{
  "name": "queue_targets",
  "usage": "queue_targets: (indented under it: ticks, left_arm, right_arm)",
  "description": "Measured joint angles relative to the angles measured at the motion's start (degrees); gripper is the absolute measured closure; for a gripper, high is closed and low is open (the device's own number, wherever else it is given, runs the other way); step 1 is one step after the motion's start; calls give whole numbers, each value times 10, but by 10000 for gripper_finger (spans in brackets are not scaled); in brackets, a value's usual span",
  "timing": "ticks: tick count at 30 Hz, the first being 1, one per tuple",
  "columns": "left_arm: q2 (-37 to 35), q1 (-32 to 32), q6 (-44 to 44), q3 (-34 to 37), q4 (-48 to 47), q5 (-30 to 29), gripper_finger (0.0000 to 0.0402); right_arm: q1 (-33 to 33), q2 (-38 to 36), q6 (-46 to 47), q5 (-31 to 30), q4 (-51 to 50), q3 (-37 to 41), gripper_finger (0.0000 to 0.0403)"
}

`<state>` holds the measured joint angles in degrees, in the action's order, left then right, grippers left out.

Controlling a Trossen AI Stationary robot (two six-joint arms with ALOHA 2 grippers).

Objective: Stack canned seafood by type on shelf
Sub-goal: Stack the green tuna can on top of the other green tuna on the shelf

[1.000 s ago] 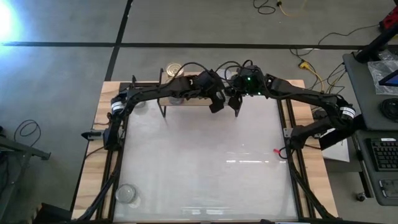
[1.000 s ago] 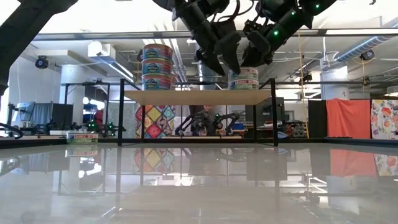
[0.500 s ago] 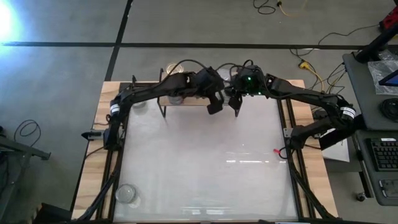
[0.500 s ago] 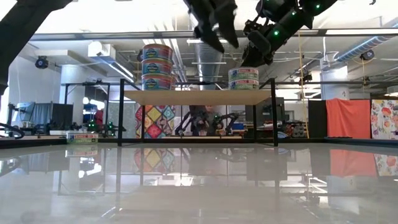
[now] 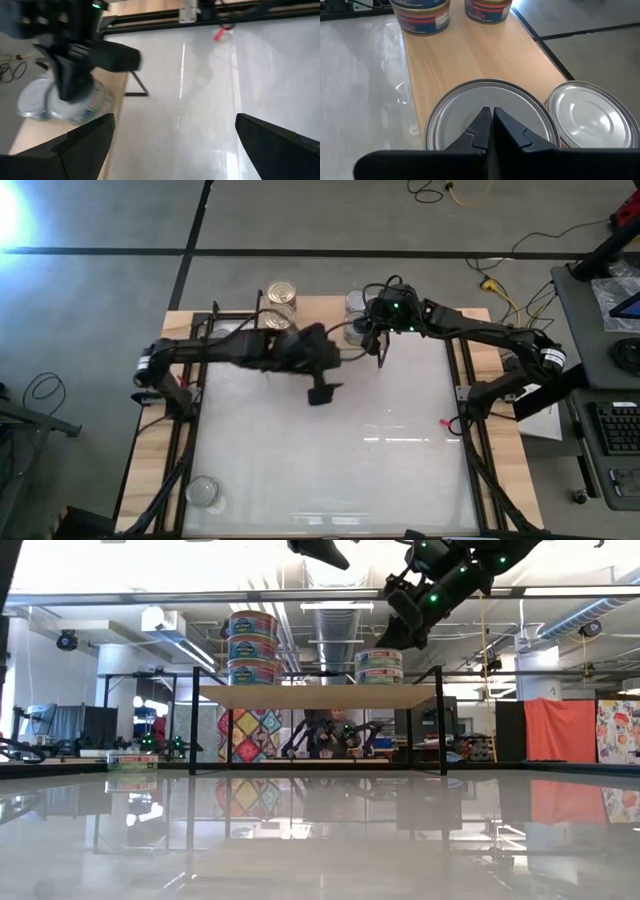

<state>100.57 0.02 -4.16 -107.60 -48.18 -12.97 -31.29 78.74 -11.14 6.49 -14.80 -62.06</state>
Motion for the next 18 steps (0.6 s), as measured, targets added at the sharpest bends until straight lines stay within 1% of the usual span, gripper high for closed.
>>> queue_targets:
  ticks: [4,7,10,14,18]
  left_arm:
    - [-62,-28,-1,93,46,-1,4]
    - [-109,-50,-25,171,77,-1,4]
    - [-151,-67,-3,234,111,0,4]
    - [-203,-94,34,292,132,-7,4]
    - [-233,-137,58,330,150,-44,4]
  right_arm:
    - [0,-5,1,-1,-4,-6,390]
    - [0,-14,1,-4,-28,-19,390]
    - [1,-26,2,-5,-68,-34,390]
    - [5,-39,4,-6,-89,-50,390]
    - [10,-43,11,-6,-93,-54,390]
